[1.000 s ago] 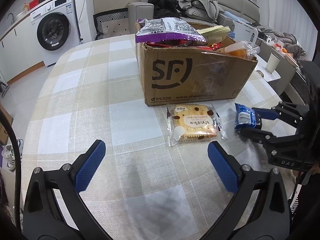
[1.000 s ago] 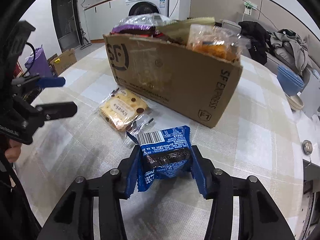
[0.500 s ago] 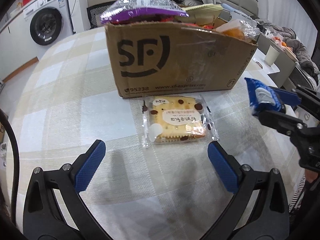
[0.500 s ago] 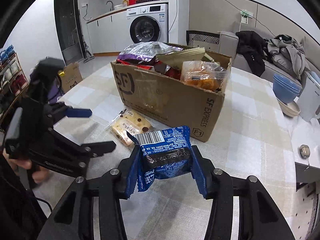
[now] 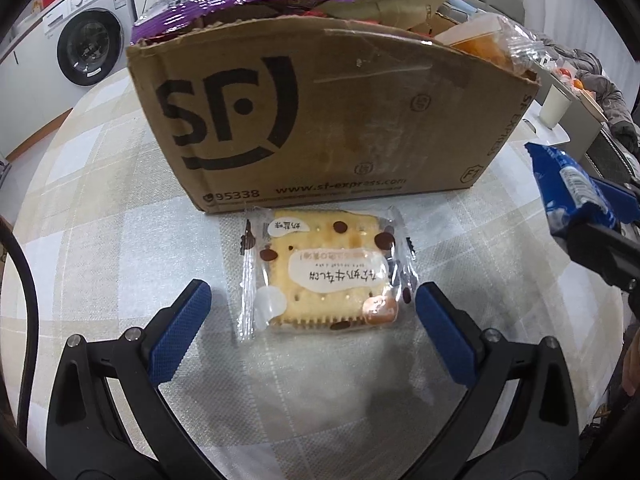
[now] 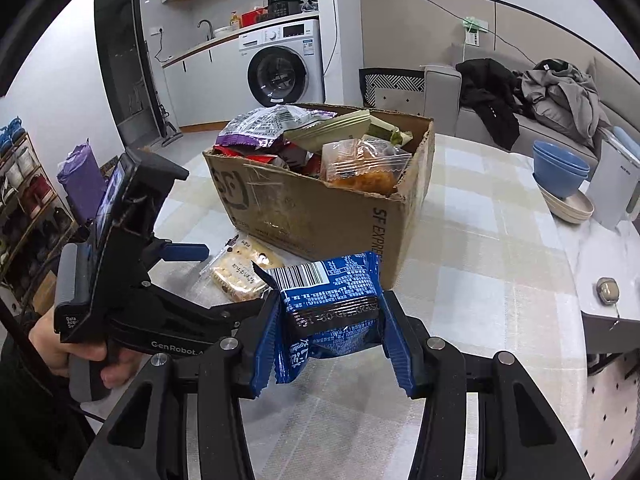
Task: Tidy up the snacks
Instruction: 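Lift the blue snack with the right gripper while the left gripper closes on the cream cookie pack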
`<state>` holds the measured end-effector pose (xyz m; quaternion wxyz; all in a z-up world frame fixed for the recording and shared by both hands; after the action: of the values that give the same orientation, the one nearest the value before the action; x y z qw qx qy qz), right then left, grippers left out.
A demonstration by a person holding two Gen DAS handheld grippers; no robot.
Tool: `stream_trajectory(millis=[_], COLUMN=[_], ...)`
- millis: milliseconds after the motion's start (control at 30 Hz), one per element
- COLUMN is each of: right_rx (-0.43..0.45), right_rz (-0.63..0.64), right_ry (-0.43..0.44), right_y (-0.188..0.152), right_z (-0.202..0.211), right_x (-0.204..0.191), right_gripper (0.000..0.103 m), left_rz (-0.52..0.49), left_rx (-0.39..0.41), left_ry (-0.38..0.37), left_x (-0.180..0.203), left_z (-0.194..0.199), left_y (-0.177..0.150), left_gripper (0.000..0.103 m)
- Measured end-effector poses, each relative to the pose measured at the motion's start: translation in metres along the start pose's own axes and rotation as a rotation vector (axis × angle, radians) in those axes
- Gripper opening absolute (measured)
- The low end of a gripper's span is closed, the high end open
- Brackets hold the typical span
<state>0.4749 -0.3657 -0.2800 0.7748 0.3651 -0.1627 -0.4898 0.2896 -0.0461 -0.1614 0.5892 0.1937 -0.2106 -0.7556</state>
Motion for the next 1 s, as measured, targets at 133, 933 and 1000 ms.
stream_trajectory(millis=[133, 933, 1000], right_rx=[0.001, 0.005, 0.004], right_rz=[0.002, -0.002, -0.003], right_ry=[-0.001, 0.0, 0.001], right_y=[0.0, 0.001, 0.001], right_z=[0.0, 0.002, 0.001], right_x=[0.0, 0.001, 0.0], right_gripper=[0.049, 0.049, 0.049], left_rz=[-0.015, -0.06, -0.066], left_rx=[0.006, -0.006, 0.004], left_ry=[0.023, -0.005, -0.012], left_x=[0.006, 0.043, 0.045], left_z=[-0.007, -0.007, -0.006], left_y=[0.008, 0.013, 0.015], left_gripper=[0.102, 0.092, 0.084])
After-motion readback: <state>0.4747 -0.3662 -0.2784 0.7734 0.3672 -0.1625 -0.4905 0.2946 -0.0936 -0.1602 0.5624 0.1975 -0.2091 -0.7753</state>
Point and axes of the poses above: each gripper's, at about its wrist camera, not at the fingertips, and z roughly against the way its jaws point, x to its right, y to its top, the point moved 10 cm from there along -z, roughly the way its jaws point, and after that the axes turned 10 degrees about -z, right-handed, at the moved point
